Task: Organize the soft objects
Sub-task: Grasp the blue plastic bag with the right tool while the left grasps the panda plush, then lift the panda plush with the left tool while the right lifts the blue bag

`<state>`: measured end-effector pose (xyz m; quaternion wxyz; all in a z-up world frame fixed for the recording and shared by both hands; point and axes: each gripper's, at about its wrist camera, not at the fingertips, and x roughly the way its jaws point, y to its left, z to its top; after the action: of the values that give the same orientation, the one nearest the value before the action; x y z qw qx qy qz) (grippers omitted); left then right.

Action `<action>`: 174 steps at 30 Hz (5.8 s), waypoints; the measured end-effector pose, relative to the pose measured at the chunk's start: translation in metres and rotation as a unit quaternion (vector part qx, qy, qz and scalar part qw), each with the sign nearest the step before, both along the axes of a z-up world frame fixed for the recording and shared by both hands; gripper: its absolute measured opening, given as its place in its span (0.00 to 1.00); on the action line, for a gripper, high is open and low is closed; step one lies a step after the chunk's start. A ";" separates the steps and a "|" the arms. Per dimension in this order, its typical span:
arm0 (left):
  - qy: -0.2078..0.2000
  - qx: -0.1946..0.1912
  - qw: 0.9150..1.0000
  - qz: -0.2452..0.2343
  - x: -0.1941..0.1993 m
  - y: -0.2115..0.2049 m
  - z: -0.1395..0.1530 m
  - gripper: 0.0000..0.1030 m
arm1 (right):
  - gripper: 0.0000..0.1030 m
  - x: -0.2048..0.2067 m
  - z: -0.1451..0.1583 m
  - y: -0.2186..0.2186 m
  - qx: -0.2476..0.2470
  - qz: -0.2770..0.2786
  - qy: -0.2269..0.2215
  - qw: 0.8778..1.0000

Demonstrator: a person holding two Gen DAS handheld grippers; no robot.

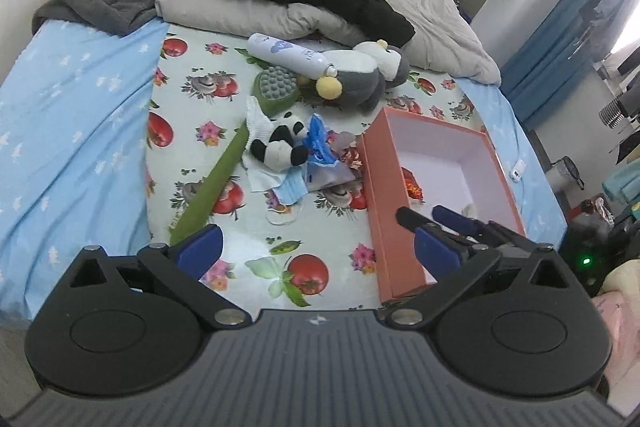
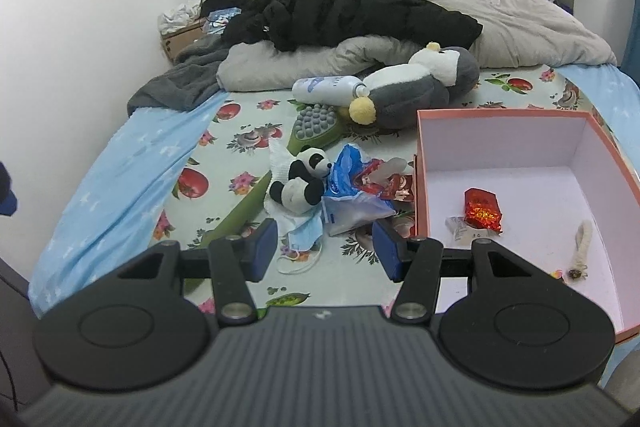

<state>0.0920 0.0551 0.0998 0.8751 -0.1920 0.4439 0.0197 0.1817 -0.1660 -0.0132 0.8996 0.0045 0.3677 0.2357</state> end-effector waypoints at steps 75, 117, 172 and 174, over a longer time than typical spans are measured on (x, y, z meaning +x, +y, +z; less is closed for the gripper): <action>0.043 -0.058 0.997 -0.019 0.281 0.064 -0.264 0.04 | 0.05 0.170 -0.130 0.086 -0.038 0.047 0.064 0.996; -0.009 0.010 0.998 -0.056 0.259 0.044 -0.247 0.55 | 0.51 0.041 -0.135 0.055 -0.022 0.021 0.059 0.998; -0.047 -0.008 0.997 -0.065 0.126 0.011 -0.174 0.44 | 0.12 0.002 -0.082 0.026 -0.030 -0.008 -0.022 0.999; -0.051 -0.012 0.997 -0.060 0.112 0.009 -0.170 0.44 | 0.12 -0.005 -0.076 0.023 -0.028 -0.008 -0.026 0.999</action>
<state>0.2037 0.0640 -0.0700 0.8938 -0.1765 0.4096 -0.0477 0.1767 -0.1432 -0.0896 0.9105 -0.0240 0.3506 0.2180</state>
